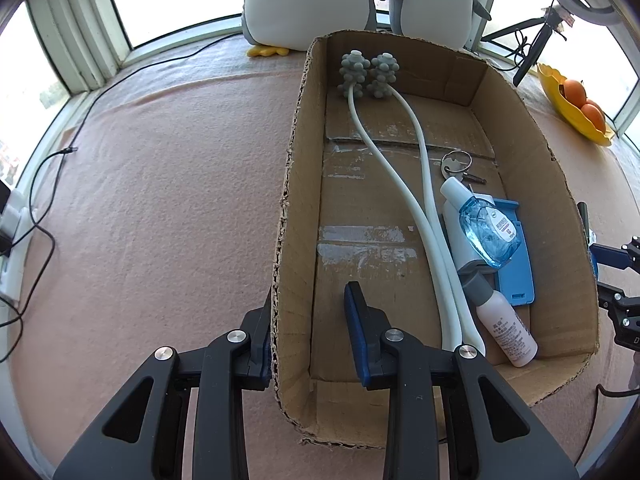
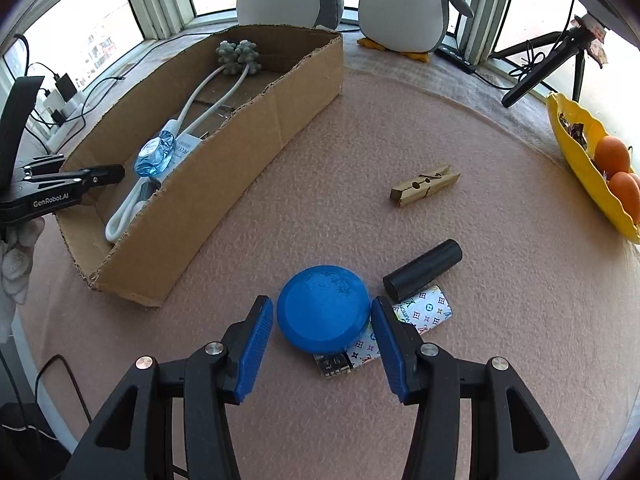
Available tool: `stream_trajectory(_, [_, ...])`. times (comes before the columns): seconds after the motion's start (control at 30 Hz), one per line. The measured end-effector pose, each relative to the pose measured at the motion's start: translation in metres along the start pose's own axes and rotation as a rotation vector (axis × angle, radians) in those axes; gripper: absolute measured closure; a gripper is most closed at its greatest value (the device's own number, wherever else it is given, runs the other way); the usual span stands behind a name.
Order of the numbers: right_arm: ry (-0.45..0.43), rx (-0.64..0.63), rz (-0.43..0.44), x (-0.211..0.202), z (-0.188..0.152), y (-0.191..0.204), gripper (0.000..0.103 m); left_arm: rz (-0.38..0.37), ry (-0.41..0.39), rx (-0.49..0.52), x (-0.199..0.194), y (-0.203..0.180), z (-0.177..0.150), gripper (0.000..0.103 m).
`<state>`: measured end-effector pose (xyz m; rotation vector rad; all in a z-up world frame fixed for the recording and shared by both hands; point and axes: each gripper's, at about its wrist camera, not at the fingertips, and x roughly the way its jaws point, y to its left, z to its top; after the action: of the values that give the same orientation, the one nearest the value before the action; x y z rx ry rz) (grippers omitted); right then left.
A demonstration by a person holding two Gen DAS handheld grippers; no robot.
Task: Organize rigid objects
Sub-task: 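Close the right gripper on the blue round lid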
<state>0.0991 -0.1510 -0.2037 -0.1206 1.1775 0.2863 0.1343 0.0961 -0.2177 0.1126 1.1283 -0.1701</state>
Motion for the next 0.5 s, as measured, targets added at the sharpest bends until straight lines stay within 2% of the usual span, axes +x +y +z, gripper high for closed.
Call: stream_trajectory(0.5, [0.054,-0.085,-0.026,0.017,0.005,0.021,0.056,-0.016,-0.003,-0.010,0.000,0.002,0.000,0.074])
